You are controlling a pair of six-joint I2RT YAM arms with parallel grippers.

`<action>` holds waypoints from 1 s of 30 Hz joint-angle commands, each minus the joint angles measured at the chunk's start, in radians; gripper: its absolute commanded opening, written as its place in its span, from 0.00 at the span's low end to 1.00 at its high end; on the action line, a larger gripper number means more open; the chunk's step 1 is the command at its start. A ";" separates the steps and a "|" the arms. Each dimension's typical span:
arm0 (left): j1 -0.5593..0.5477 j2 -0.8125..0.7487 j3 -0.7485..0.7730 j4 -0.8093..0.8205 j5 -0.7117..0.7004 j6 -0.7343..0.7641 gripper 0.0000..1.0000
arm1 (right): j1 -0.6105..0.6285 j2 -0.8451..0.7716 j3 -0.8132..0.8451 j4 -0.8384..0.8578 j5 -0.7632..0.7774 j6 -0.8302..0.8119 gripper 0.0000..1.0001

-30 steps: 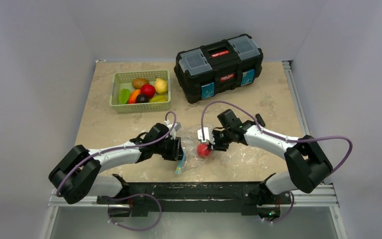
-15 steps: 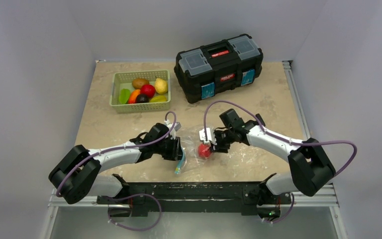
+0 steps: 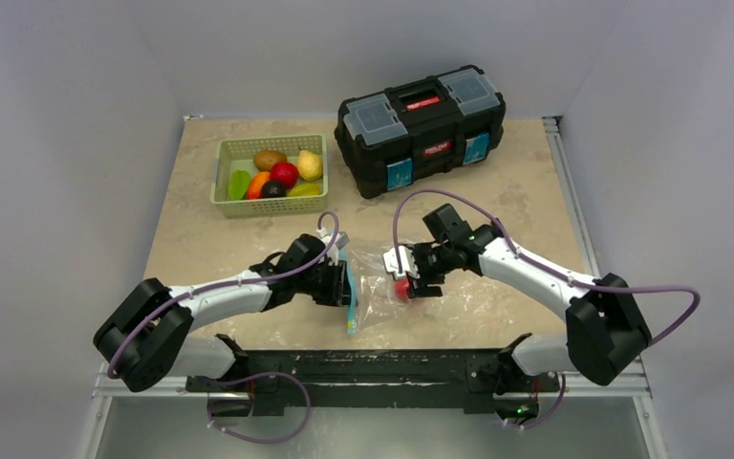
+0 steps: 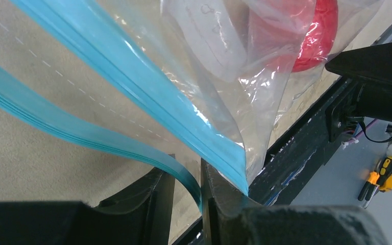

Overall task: Open the zip-top bag and remove the fake food
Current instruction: Adjust the fake fruit in the zipper food storage bag.

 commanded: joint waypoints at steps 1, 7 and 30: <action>-0.008 -0.019 0.040 0.025 0.012 0.004 0.23 | 0.010 0.036 0.044 0.010 0.031 0.017 0.63; -0.009 -0.028 0.037 0.016 0.009 0.007 0.23 | 0.028 0.084 0.027 0.051 0.112 0.043 0.60; -0.009 0.035 0.040 0.044 0.019 0.012 0.21 | 0.030 0.115 -0.019 0.092 0.182 0.026 0.78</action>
